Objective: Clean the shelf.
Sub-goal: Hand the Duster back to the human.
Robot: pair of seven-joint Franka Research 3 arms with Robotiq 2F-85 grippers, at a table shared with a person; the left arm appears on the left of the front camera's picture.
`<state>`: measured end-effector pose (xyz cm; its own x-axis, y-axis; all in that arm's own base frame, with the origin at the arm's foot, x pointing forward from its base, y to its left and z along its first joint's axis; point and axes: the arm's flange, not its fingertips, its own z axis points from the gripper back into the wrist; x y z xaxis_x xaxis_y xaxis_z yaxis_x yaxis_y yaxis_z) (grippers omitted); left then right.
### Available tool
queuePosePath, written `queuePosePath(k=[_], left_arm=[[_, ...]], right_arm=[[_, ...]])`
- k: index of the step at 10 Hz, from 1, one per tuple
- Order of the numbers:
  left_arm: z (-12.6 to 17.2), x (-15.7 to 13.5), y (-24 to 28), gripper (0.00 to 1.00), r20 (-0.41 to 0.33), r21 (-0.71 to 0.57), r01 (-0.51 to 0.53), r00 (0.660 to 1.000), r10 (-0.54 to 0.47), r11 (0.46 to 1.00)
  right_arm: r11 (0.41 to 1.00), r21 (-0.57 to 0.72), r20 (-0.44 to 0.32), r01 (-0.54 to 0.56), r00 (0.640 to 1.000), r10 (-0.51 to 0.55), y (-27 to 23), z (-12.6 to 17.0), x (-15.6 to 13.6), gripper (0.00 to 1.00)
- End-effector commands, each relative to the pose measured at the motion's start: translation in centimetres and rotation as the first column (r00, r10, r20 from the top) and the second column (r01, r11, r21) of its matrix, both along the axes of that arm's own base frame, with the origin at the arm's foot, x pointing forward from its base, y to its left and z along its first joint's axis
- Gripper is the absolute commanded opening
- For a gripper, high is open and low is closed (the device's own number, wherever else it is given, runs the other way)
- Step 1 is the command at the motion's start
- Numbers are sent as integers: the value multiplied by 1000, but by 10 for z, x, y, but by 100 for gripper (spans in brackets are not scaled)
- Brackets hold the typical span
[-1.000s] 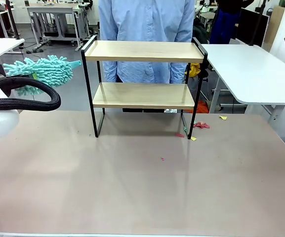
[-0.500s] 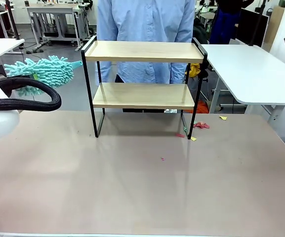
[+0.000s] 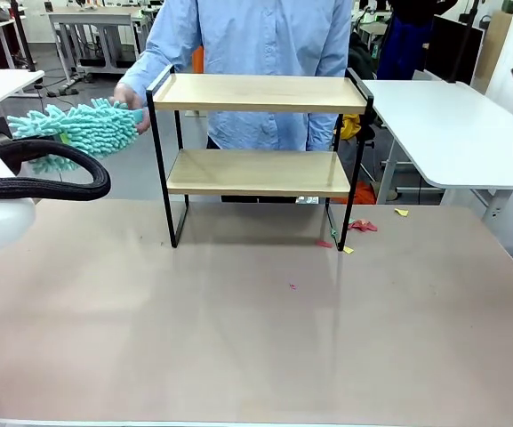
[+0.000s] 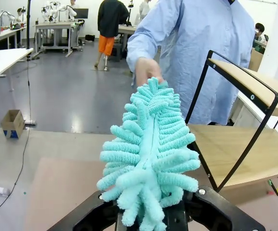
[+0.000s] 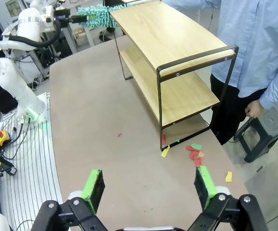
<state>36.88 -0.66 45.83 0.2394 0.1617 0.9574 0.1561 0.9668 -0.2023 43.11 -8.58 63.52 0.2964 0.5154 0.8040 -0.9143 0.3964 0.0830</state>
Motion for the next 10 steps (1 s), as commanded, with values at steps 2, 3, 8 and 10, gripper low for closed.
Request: queuePosePath(k=[2, 3, 8, 10], left_arm=[[1, 0, 0, 17, 3, 2, 1, 1000, -1, 1000], [1, 0, 0, 17, 3, 2, 1, 1000, -1, 1000], [78, -12, 10, 100, -55, -108, 13, 998, -19, 994], [132, -10, 33, 99, -104, -199, -56, 994, 35, 978]], right_arm=[[1000, -16, -1, -6, 1000, 6, 0, 3, 0, 100], [1000, -16, -1, -6, 1000, 6, 0, 3, 0, 100], [1000, -16, -1, -6, 1000, 6, 0, 3, 0, 100], [1000, -16, -1, -6, 1000, 6, 0, 3, 0, 100]])
